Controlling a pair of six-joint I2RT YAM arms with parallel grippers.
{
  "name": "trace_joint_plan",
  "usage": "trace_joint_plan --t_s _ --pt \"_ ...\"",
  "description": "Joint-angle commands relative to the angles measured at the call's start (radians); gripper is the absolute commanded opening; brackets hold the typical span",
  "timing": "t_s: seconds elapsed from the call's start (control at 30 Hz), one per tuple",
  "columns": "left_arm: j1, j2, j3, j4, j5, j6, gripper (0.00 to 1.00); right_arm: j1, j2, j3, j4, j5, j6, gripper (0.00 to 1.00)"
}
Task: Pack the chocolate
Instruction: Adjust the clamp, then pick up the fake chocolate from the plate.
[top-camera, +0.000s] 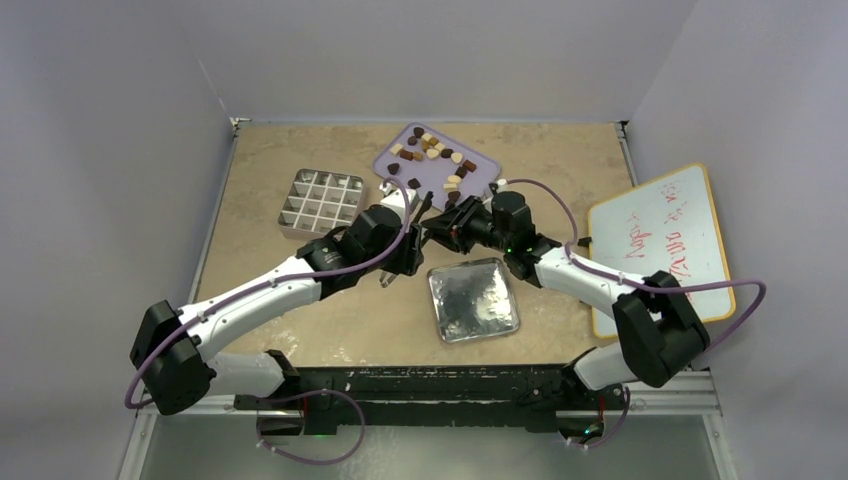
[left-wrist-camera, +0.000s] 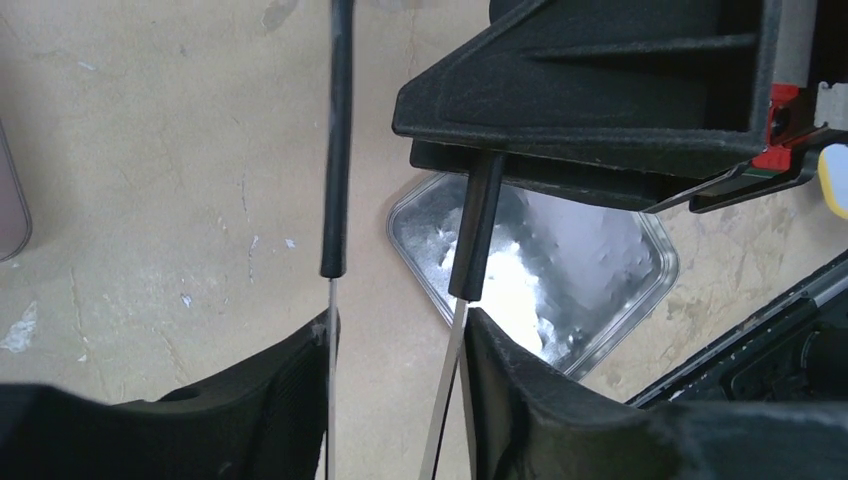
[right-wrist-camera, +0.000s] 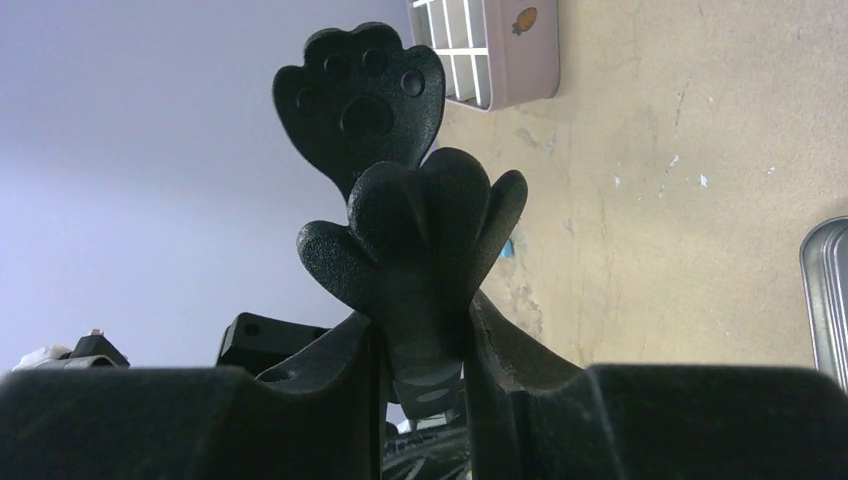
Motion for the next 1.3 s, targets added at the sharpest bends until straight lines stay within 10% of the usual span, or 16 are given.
trace_joint_plan --t_s 0.0,0.4,0.97,1.27 --pt "-0.005 -0.066 0.001 0.037 -0.033 -0.031 0.43 0.007 -0.049 -0.021 0.076 0.018 0.029 0.10" --pt "-0.003 -0.107 0.021 0.019 -0.027 -0.014 0.23 0.007 -0.019 -0.034 0.073 0.008 0.039 0.20" --pt "-0.004 -0.103 0.140 -0.102 -0.056 0.031 0.27 0.007 -0.058 -0.093 -0.083 0.069 -0.015 0.40" --pt "-0.005 -0.013 0.226 -0.225 -0.140 0.037 0.31 0.007 -0.342 -0.086 -0.381 0.241 -0.272 0.79"
